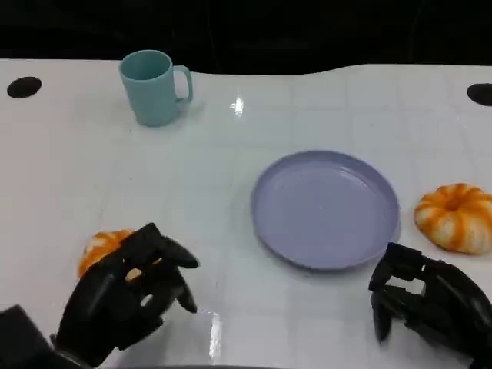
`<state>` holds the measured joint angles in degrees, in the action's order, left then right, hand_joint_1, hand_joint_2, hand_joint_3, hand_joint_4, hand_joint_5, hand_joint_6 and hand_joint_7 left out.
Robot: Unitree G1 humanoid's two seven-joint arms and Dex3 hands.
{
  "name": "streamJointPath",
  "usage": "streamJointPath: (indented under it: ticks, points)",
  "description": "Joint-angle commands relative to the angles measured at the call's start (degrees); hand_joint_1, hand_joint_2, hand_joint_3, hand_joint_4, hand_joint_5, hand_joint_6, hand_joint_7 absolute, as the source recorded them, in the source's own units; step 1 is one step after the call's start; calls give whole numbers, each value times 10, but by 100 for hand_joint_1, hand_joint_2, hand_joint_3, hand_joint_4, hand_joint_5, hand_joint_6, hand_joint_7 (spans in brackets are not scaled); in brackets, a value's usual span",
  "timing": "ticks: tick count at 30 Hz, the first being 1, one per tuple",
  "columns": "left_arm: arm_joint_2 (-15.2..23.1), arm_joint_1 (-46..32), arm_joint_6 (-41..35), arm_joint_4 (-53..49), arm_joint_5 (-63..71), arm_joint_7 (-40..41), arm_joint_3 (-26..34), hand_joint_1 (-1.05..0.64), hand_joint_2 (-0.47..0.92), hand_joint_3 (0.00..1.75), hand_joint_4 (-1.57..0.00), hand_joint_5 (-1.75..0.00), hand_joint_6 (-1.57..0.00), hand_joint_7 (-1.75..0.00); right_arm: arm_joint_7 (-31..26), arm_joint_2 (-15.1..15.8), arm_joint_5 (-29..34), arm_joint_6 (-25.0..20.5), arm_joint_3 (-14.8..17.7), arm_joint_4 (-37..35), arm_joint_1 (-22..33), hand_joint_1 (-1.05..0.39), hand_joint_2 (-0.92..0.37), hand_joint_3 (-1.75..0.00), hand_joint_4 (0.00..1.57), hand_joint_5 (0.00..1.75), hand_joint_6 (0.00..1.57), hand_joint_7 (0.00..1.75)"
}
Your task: Grasp the bread from the table and place it into the plate.
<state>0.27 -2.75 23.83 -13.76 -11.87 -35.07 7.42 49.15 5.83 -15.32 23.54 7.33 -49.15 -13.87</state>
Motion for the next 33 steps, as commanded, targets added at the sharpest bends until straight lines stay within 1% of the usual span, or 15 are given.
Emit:
streamJointPath:
  ticks: [1,3,4,6,7,16,17,18,19,20,23,26,28,30,33]
  points:
    - [69,-20,32,69,131,75,-7,-67,92,33,-32,-120,-33,-66,-2,5,-4,-25,-1,15,16,-58,-92,-22,70,175,64,152]
    - [98,-26,29,102,192,103,-13,-64,92,30,-24,-112,-32,-52,-3,4,-6,-33,-1,23,19,-56,-92,-21,70,175,64,153]
    - [111,-29,27,119,223,116,-16,-63,92,29,-22,-111,-32,-48,-5,5,-3,-35,-2,27,20,-55,-92,-21,70,175,64,153]
    - [129,-34,19,141,261,136,-23,-61,92,25,-18,-105,-34,-36,-8,5,-1,-36,-4,33,23,-56,-92,-22,70,175,64,154]
    - [134,-35,15,146,269,143,-26,-61,92,24,-18,-104,-35,-33,-9,6,0,-37,-4,35,24,-56,-92,-22,70,175,64,154]
    - [155,-40,2,155,267,172,-49,-60,92,23,-18,-102,-37,-28,-11,7,-3,-40,-8,40,26,-57,-92,-22,70,175,63,154]
    - [179,-39,-8,184,345,192,-48,-60,92,23,-18,-102,-37,-28,-16,8,1,-39,-9,42,25,-57,-92,-22,70,175,63,155]
    - [201,-39,-31,223,442,206,-51,-61,92,15,-16,-85,-40,-19,-20,9,2,-41,-10,44,25,-57,-92,-22,70,175,64,156]
    - [217,-39,-54,254,518,213,-56,-60,92,11,-14,-76,-40,-13,-22,9,3,-42,-11,45,25,-57,-92,-22,70,175,64,156]
    - [225,-39,-71,273,565,217,-60,-60,92,8,-12,-70,-39,-10,-23,10,3,-43,-11,46,25,-57,-92,-22,71,175,64,156]
    - [230,-35,-117,298,640,198,-80,-58,91,5,-5,-62,-35,-4,-24,11,3,-42,-13,47,25,-56,-92,-22,71,175,64,156]
    - [234,-30,-161,313,695,183,-106,-57,89,2,-2,-57,-32,-2,-26,12,6,-39,-15,49,27,-56,-92,-23,70,175,64,155]
    - [236,-27,-182,318,716,177,-120,-55,87,0,-1,-52,-31,-1,-27,12,6,-40,-16,51,28,-56,-92,-24,70,175,64,155]
    - [239,-20,-199,318,735,169,-134,-54,85,0,-2,-45,-29,0,-27,11,3,-50,-15,56,29,-55,-92,-23,71,175,64,154]
    - [242,-9,-216,312,745,163,-149,-54,85,0,-2,-40,-27,0,-28,11,2,-53,-15,60,30,-55,-92,-22,71,175,65,154]
